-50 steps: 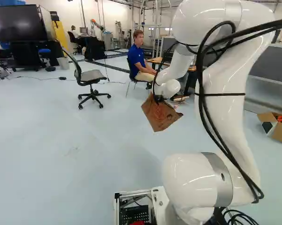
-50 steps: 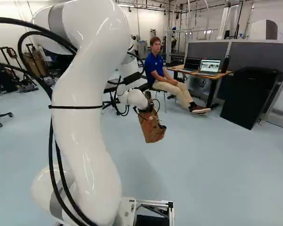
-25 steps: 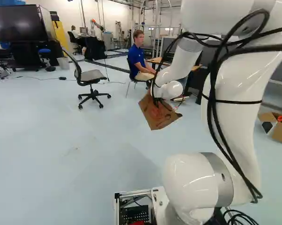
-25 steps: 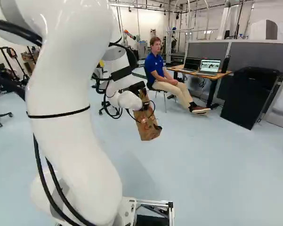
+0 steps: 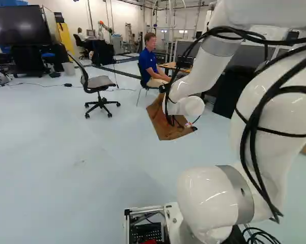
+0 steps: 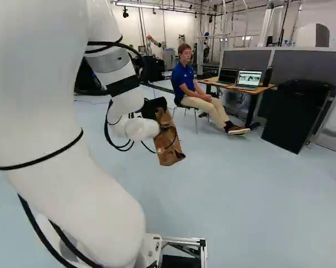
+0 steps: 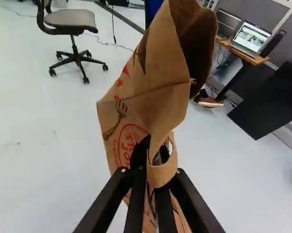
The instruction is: Pick up the grocery bag from the ground
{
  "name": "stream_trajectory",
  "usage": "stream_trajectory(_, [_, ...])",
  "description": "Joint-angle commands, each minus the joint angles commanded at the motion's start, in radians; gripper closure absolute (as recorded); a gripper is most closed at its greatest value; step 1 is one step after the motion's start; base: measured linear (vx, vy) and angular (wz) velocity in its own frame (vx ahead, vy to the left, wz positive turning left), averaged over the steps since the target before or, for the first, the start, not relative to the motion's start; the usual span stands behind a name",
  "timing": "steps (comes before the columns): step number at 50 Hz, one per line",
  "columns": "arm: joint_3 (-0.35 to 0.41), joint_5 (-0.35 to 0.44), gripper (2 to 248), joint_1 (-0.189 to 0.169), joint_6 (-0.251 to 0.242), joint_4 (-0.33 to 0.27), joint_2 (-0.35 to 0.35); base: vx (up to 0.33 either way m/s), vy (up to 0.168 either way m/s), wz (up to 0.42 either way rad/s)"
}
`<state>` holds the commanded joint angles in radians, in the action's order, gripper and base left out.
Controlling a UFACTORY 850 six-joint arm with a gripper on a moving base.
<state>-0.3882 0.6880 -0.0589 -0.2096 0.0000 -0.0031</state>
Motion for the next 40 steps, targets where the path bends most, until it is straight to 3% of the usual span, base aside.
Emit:
stream_trajectory(20, [0.143,0.088,228,0.028,0.1,0.0,0.134,0.0,0.0,0.0])
stream_trajectory(40, [0.239,0.147,228,0.047,0.167,0.0,0.225,0.0,0.0,0.0])
